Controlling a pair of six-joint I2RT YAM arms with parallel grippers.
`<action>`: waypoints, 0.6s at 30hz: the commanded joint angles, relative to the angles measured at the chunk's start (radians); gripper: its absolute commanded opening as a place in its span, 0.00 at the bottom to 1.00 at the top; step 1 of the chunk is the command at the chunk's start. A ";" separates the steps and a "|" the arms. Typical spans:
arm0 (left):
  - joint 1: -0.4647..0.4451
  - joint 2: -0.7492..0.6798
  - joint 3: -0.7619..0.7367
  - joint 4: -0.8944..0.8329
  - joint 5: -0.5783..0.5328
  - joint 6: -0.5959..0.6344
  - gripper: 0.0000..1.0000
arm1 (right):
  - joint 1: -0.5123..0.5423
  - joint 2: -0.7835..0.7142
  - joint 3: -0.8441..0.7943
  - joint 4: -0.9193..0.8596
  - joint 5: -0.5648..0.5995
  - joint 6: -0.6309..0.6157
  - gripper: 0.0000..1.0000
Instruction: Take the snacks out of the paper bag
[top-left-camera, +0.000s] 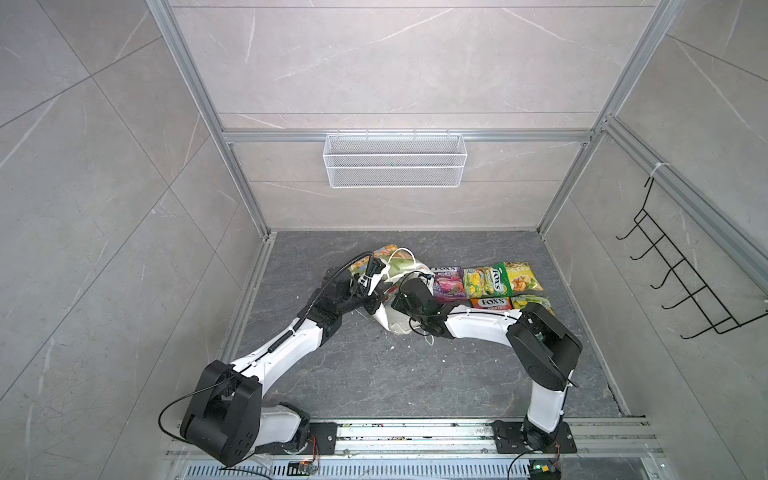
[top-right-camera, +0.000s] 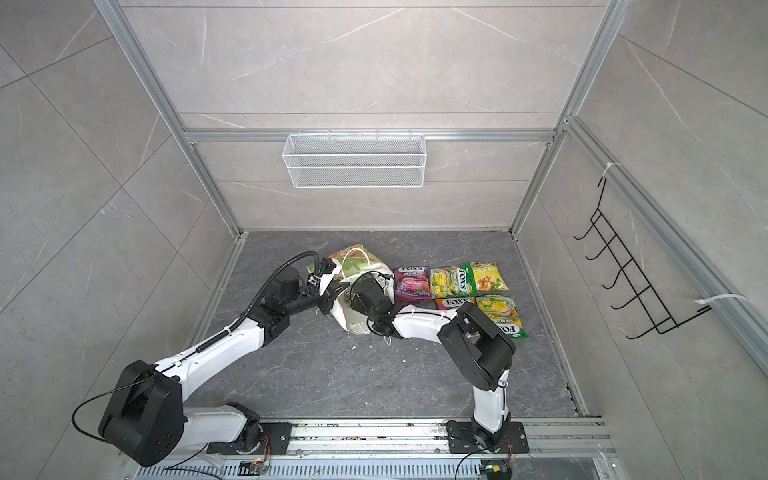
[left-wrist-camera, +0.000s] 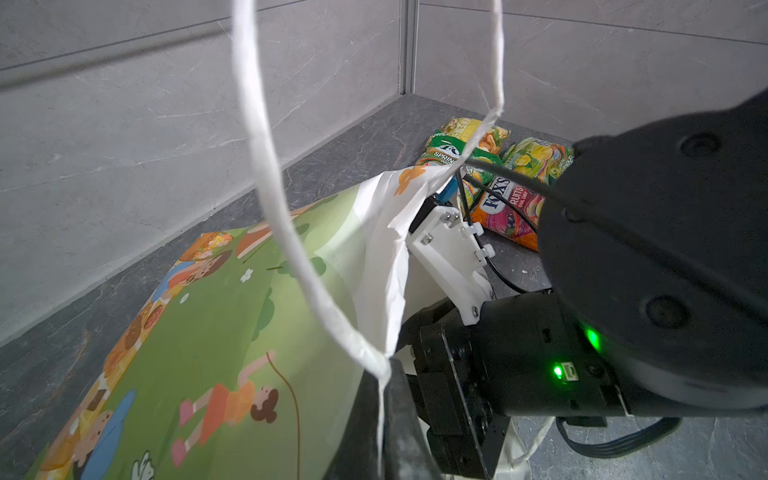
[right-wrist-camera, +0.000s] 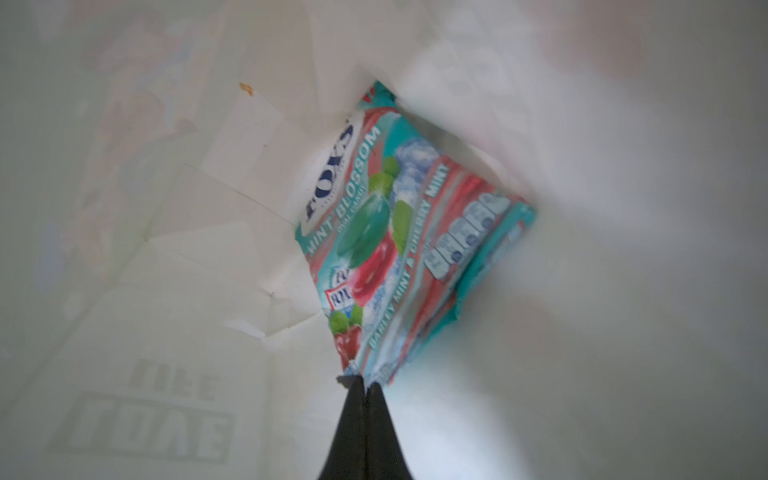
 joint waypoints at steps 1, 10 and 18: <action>0.000 -0.005 0.029 0.034 0.015 -0.008 0.00 | -0.002 -0.007 0.026 -0.069 -0.017 -0.004 0.21; 0.000 -0.004 0.029 0.036 0.029 -0.015 0.00 | -0.004 0.105 0.116 -0.116 -0.021 0.064 0.40; -0.001 -0.011 0.037 0.021 0.045 -0.012 0.00 | -0.018 0.182 0.183 -0.103 -0.063 0.118 0.43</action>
